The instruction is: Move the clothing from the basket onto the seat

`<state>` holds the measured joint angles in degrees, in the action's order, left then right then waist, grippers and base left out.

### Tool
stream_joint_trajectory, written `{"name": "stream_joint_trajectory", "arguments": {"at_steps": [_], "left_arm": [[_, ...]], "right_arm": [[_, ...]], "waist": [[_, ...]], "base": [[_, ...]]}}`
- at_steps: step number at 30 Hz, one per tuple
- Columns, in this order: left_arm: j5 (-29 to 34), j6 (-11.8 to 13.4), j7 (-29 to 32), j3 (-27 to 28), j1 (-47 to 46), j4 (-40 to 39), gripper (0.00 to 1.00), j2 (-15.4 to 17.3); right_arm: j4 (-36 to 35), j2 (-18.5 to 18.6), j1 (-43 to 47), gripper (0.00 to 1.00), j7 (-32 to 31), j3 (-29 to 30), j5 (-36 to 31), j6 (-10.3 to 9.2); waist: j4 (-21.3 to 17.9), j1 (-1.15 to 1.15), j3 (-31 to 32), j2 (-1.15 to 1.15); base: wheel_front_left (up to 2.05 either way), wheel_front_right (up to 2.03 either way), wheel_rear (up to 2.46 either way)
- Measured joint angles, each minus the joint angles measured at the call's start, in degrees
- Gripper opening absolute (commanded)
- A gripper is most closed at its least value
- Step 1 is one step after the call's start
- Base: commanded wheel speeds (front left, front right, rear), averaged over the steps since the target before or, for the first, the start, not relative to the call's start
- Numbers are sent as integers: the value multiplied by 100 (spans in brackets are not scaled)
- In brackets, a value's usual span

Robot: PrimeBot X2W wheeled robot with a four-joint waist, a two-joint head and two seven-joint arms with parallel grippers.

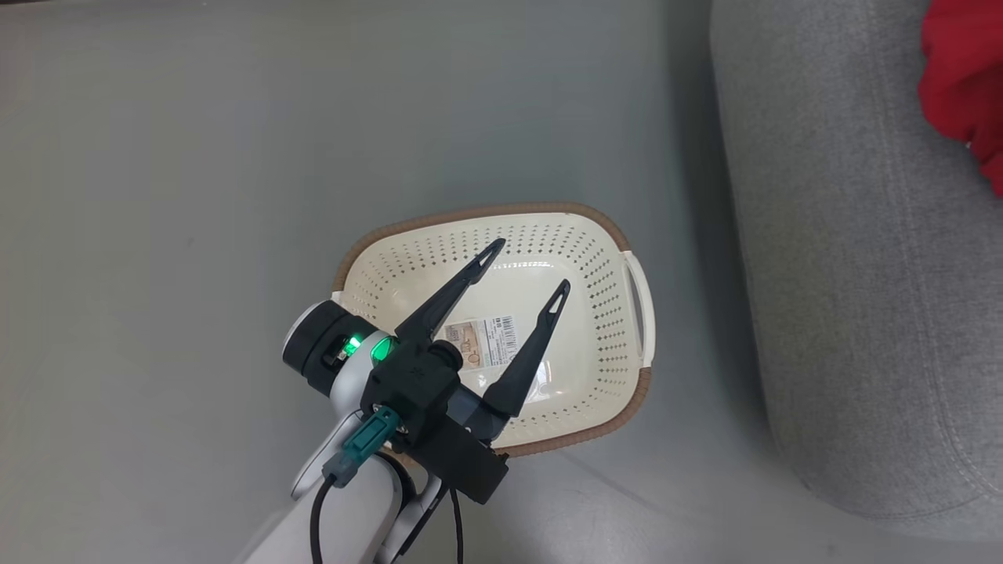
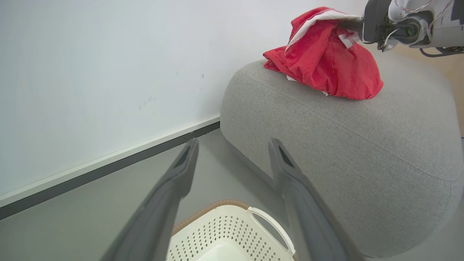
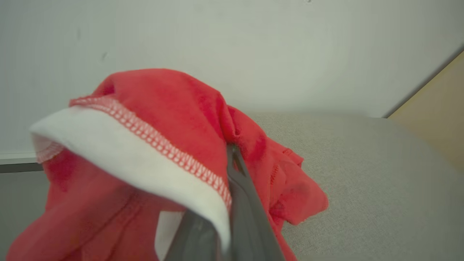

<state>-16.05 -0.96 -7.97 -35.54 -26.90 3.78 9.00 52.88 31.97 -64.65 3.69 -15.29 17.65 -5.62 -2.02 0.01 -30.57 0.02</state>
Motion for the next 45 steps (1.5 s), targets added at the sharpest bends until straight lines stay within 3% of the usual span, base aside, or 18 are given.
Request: {"name": "stream_joint_trajectory", "arguments": {"at_steps": [3, 5, 6, 10, 20, 33, 45], "left_arm": [[0, 0, -1, 4, -4, 56, 100, 0], [0, 0, -1, 4, -4, 100, 100, 0], [0, 0, -2, 7, -4, 121, 100, 1], [-1, -2, -23, 34, -3, 235, 100, 16], [-147, -5, -130, 154, 92, 606, 100, 90], [-459, -5, -346, 265, 485, 1123, 100, -54], [-777, 376, -531, 838, 1017, 1439, 100, -93]], "right_arm": [[136, -16, 4, 0, 62, -5, -1, 0], [221, -55, 25, 45, 126, -4, 0, 0], [255, -86, 45, 98, 162, -8, 0, 1], [359, -264, 87, 100, 296, -32, 25, 44], [583, -709, 570, 100, 730, -199, 67, 383], [620, -937, 1412, 100, 1002, -209, 187, 617], [112, -1411, 2235, 100, 1055, -202, 367, 765]], "waist": [[-82, -1, 3, -1], [-125, -1, 25, -1], [-144, -1, 43, -1], [-223, -1, 139, -1], [-488, -1, 538, -1], [-734, -2, 1413, -2], [-582, -2, 2298, -3]], "base": [[0, 0, 0], [0, 0, 0], [0, 0, 0], [0, 0, 0], [0, 0, 0], [0, 0, 0], [0, 0, 0]]}}
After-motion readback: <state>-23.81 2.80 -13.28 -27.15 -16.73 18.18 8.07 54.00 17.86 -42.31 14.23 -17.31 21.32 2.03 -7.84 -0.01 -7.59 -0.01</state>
